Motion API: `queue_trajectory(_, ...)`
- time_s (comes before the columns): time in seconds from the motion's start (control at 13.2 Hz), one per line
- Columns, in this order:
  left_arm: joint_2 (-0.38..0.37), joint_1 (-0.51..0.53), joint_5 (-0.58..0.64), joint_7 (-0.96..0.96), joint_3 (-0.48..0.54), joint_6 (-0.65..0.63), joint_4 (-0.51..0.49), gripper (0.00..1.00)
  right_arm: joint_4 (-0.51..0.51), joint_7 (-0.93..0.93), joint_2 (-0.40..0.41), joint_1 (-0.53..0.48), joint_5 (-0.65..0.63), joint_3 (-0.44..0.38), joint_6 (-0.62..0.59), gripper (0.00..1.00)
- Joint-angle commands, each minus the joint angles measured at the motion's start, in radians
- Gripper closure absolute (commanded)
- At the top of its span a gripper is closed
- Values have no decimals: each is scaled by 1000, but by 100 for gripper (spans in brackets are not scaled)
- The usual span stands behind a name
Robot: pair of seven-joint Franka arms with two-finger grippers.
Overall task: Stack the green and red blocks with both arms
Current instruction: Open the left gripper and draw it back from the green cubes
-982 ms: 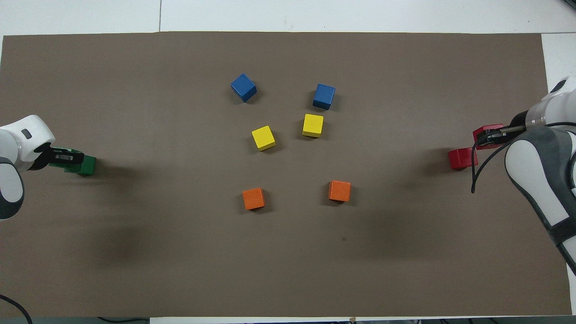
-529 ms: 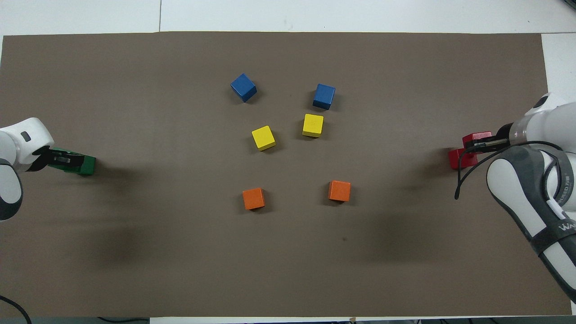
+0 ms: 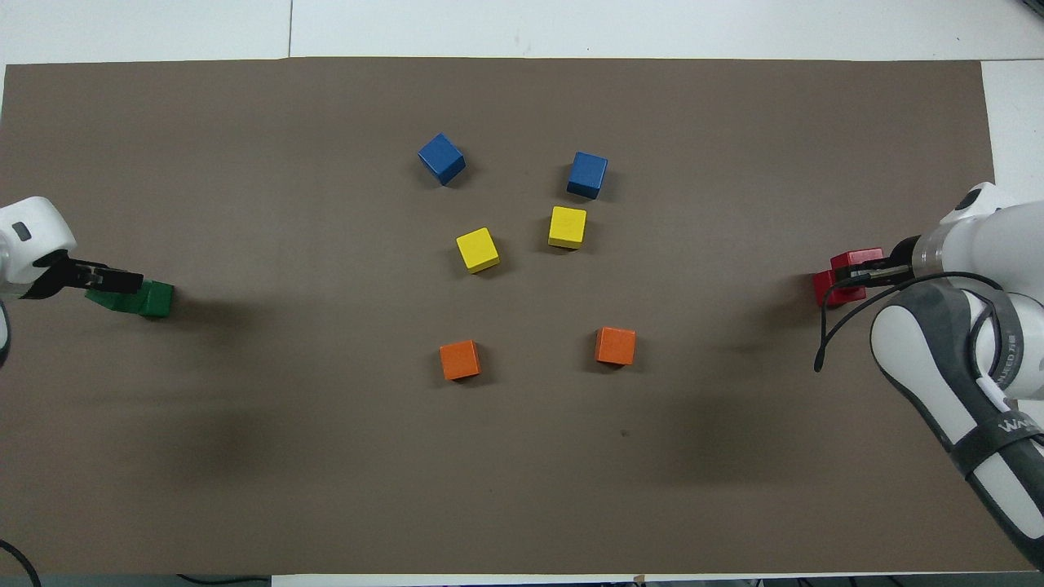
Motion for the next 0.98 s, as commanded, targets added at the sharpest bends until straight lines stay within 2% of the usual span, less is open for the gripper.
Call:
queue_trajectory(0.0,-13,-1,-1,-4,0,-219,164,0,-56,-8,-42,-3,14,5,31,97)
queue_trajectory(0.15,-30,1,-1,-92,0,-290,217,0,-61,-10,-44,-4,14,4,31,97)
queue_trajectory(0.3,-91,-2,-1,-170,-5,-298,217,0,-67,-10,-48,-4,14,5,31,97)
queue_trajectory(0.53,-167,-8,1,-178,-10,-370,218,0,-76,-16,-51,-12,14,5,31,96)
queue_trajectory(0.91,-201,-60,7,-356,-19,-520,257,0,-79,-30,-54,-15,14,4,31,95)
